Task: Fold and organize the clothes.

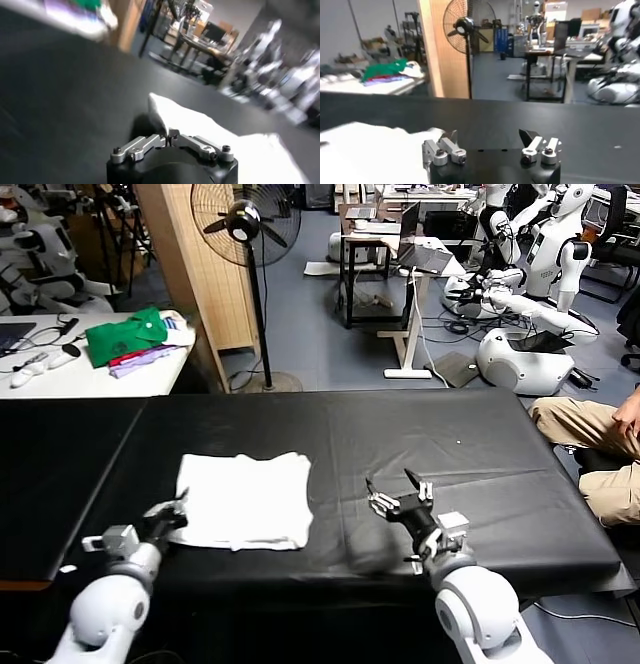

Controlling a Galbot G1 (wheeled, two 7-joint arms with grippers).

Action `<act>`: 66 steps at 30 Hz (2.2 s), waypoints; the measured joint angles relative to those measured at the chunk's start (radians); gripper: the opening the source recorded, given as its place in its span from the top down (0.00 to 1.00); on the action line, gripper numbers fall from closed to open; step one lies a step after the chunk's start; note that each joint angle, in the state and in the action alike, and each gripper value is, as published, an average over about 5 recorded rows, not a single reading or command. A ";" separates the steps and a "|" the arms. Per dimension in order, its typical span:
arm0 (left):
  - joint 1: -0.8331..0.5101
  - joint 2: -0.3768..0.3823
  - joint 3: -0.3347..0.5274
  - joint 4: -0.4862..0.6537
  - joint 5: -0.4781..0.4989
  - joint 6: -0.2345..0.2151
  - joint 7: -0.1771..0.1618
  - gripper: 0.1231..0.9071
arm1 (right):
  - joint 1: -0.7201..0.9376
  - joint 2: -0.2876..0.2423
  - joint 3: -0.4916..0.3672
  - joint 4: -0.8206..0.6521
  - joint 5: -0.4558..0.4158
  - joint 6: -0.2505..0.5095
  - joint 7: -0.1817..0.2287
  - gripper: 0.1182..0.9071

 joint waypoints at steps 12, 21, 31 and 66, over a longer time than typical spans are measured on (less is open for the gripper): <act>0.131 0.273 -0.227 -0.024 0.436 -0.120 -0.009 0.98 | 0.009 0.004 -0.004 -0.018 -0.017 -0.005 0.004 0.14; 0.121 0.245 -0.123 -0.202 0.361 -0.029 -0.004 0.98 | -0.016 0.007 0.014 -0.010 -0.028 -0.005 -0.002 0.14; 0.050 0.058 0.243 -0.220 0.275 -0.032 0.085 0.86 | -0.019 -0.021 0.013 -0.009 0.054 -0.037 -0.019 0.14; 0.200 0.027 0.131 -0.342 0.241 -0.400 0.235 0.14 | 0.398 0.132 -0.323 -0.502 0.326 -0.044 0.078 0.97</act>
